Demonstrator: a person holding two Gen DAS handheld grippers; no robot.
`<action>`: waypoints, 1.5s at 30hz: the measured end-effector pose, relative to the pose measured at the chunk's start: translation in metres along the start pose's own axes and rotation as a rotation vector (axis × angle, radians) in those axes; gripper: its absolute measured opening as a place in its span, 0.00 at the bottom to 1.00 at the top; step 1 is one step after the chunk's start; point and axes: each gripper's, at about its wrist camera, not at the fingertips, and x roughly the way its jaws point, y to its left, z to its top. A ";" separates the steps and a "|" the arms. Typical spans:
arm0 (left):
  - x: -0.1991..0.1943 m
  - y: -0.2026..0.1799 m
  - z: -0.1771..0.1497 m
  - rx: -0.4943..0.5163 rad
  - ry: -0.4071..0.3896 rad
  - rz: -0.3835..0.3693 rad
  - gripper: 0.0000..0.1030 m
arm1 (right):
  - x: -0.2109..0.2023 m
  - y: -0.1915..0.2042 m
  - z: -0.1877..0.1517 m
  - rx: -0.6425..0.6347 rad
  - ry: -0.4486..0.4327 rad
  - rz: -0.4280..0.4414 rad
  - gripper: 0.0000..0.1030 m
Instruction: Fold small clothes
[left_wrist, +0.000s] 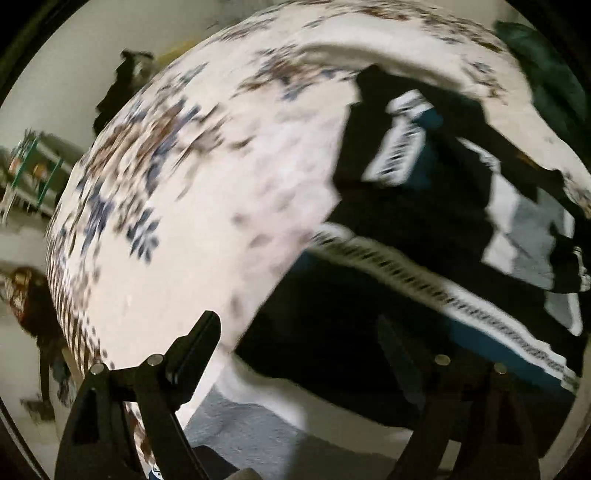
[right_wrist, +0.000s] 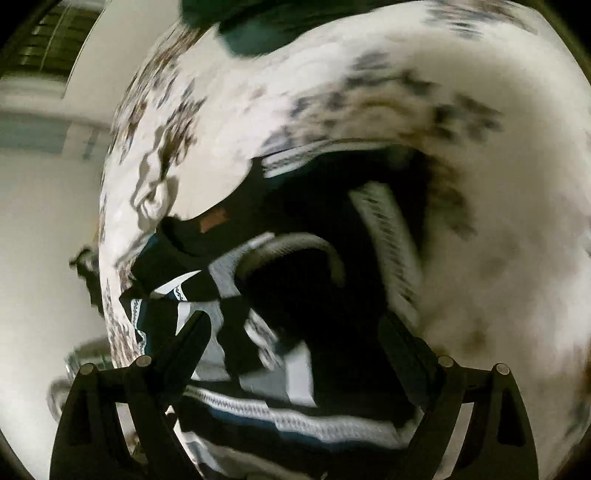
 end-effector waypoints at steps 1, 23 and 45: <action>0.002 0.003 0.000 -0.012 0.005 0.003 0.83 | 0.014 0.008 0.005 -0.040 0.029 -0.009 0.63; 0.004 0.035 0.072 -0.234 -0.080 -0.147 0.83 | -0.034 0.065 -0.029 -0.116 -0.018 -0.043 0.60; 0.082 0.009 0.099 -0.140 -0.030 -0.205 0.84 | 0.209 0.318 0.056 -0.424 0.263 0.086 0.05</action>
